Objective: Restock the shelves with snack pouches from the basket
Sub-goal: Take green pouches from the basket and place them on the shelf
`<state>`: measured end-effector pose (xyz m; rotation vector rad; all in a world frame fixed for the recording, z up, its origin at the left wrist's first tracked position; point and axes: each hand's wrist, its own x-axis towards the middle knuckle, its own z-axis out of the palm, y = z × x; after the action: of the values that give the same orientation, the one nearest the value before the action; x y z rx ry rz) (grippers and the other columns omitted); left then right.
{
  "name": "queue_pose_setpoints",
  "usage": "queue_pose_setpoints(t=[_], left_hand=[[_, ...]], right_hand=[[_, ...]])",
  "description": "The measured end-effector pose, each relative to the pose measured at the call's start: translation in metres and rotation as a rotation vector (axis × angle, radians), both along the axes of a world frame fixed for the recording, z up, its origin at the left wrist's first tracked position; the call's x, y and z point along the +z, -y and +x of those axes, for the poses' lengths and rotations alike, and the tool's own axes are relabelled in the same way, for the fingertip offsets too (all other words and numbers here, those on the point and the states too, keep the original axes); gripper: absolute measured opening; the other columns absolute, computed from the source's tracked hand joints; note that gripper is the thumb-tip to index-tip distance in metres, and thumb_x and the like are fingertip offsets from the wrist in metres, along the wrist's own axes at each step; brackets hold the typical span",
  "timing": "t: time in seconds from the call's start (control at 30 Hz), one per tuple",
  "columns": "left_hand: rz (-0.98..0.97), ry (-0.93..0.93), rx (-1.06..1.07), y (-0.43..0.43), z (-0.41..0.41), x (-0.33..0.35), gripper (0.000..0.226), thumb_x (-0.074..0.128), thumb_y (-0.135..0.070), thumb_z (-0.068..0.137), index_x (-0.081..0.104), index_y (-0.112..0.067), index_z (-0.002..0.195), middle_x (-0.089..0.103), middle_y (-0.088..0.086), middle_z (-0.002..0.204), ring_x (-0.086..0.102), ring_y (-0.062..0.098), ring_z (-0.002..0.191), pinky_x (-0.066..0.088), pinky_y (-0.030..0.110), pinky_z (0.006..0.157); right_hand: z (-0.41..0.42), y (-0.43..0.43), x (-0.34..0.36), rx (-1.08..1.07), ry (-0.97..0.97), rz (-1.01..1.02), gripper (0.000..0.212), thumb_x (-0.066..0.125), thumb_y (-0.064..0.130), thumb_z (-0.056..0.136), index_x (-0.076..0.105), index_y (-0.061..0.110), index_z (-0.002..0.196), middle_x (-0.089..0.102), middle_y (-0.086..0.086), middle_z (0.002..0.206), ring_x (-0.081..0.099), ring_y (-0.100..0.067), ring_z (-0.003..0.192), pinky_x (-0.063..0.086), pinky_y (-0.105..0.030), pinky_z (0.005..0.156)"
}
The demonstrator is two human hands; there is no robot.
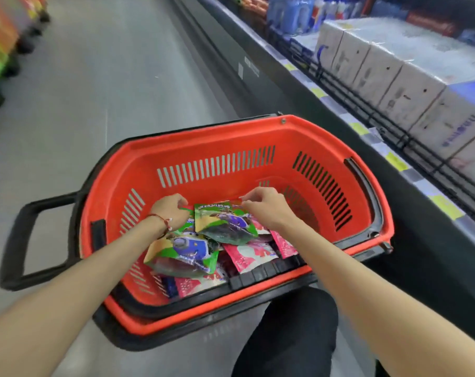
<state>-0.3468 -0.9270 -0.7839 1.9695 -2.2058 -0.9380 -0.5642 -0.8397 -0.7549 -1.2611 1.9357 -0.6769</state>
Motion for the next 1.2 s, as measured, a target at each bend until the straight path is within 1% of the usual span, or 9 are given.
queue_pose_setpoints(t=[0.3, 0.4, 0.53, 0.67, 0.77, 0.9, 0.97, 1.1, 1.2], left_hand=[[0.298, 0.276, 0.067, 0.022, 0.013, -0.034, 0.087, 0.062, -0.044, 0.089, 0.02, 0.001, 0.15, 0.043, 0.021, 0.146, 0.049, 0.033, 0.128, 0.045, 0.032, 0.095], [0.354, 0.231, 0.088, 0.025, 0.014, -0.033, 0.098, 0.066, -0.047, 0.086, 0.014, 0.004, 0.15, 0.037, 0.019, 0.151, 0.044, 0.032, 0.134, 0.041, 0.033, 0.102], [0.358, 0.165, 0.156, 0.028, 0.017, -0.039, 0.102, 0.077, -0.046, 0.077, 0.023, 0.007, 0.147, 0.045, 0.02, 0.145, 0.05, 0.032, 0.129, 0.045, 0.034, 0.1], [0.308, 0.207, 0.211, 0.031, 0.019, -0.038, 0.097, 0.079, -0.058, 0.067, 0.045, 0.002, 0.135, 0.055, 0.019, 0.132, 0.055, 0.034, 0.119, 0.049, 0.036, 0.093], [0.317, 0.148, 0.242, 0.029, 0.019, -0.035, 0.072, 0.081, -0.053, 0.069, 0.06, -0.001, 0.114, 0.063, 0.011, 0.106, 0.061, 0.027, 0.093, 0.048, 0.031, 0.072], [0.4, -0.059, 0.347, 0.023, 0.019, -0.033, 0.041, 0.086, -0.037, 0.069, 0.063, -0.006, 0.083, 0.065, 0.007, 0.077, 0.057, 0.021, 0.062, 0.044, 0.027, 0.055], [0.463, -0.141, 0.346, 0.023, 0.019, -0.032, 0.061, 0.092, -0.043, 0.054, 0.068, -0.004, 0.094, 0.073, 0.012, 0.088, 0.067, 0.026, 0.071, 0.056, 0.033, 0.066], [0.486, -0.243, 0.341, 0.028, 0.022, -0.049, 0.099, 0.096, -0.038, 0.045, 0.048, -0.007, 0.125, 0.068, 0.012, 0.109, 0.069, 0.028, 0.089, 0.059, 0.041, 0.074], [0.456, -0.297, 0.349, 0.014, 0.015, -0.024, 0.106, 0.094, -0.039, 0.04, 0.042, -0.011, 0.129, 0.064, 0.012, 0.114, 0.068, 0.031, 0.096, 0.059, 0.047, 0.078]], right_hand=[[0.0, 0.065, -0.066, 0.023, -0.182, 0.346, 0.05, 0.06, 0.052, 0.097, 0.049, 0.014, 0.067, 0.056, -0.004, 0.067, 0.062, -0.028, 0.082, 0.042, -0.031, 0.069], [0.005, 0.073, -0.082, 0.076, -0.147, 0.5, 0.066, 0.06, 0.069, 0.089, 0.06, 0.004, 0.097, 0.065, -0.012, 0.098, 0.063, -0.032, 0.1, 0.042, -0.032, 0.077], [0.011, 0.082, -0.092, 0.081, -0.081, 0.569, 0.136, 0.071, 0.088, 0.045, 0.045, -0.003, 0.142, 0.06, -0.017, 0.136, 0.06, -0.036, 0.119, 0.048, -0.042, 0.101], [0.005, 0.083, -0.084, 0.101, -0.058, 0.589, 0.123, 0.083, 0.06, 0.074, 0.019, -0.009, 0.154, 0.06, -0.018, 0.13, 0.061, -0.03, 0.107, 0.05, -0.039, 0.086], [0.0, 0.08, -0.08, 0.13, -0.044, 0.619, 0.106, 0.085, 0.055, 0.074, 0.038, -0.002, 0.149, 0.051, -0.015, 0.148, 0.054, -0.031, 0.132, 0.047, -0.036, 0.091], [-0.008, 0.074, -0.073, 0.094, 0.14, 0.696, 0.072, 0.086, 0.042, 0.078, 0.054, 0.006, 0.132, 0.055, -0.011, 0.135, 0.057, -0.03, 0.115, 0.046, -0.04, 0.095], [-0.011, 0.073, -0.072, 0.08, 0.195, 0.741, 0.065, 0.086, 0.039, 0.079, 0.053, 0.009, 0.126, 0.052, -0.012, 0.132, 0.055, -0.032, 0.121, 0.042, -0.043, 0.099], [-0.019, 0.079, -0.089, 0.046, 0.311, 0.768, 0.125, 0.106, 0.043, 0.019, 0.063, 0.009, 0.131, 0.06, -0.008, 0.143, 0.064, -0.03, 0.121, 0.048, -0.049, 0.109], [-0.021, 0.077, -0.091, 0.007, 0.443, 0.794, 0.092, 0.108, 0.034, 0.018, 0.08, 0.011, 0.102, 0.071, -0.002, 0.118, 0.062, -0.02, 0.106, 0.05, -0.038, 0.103]])
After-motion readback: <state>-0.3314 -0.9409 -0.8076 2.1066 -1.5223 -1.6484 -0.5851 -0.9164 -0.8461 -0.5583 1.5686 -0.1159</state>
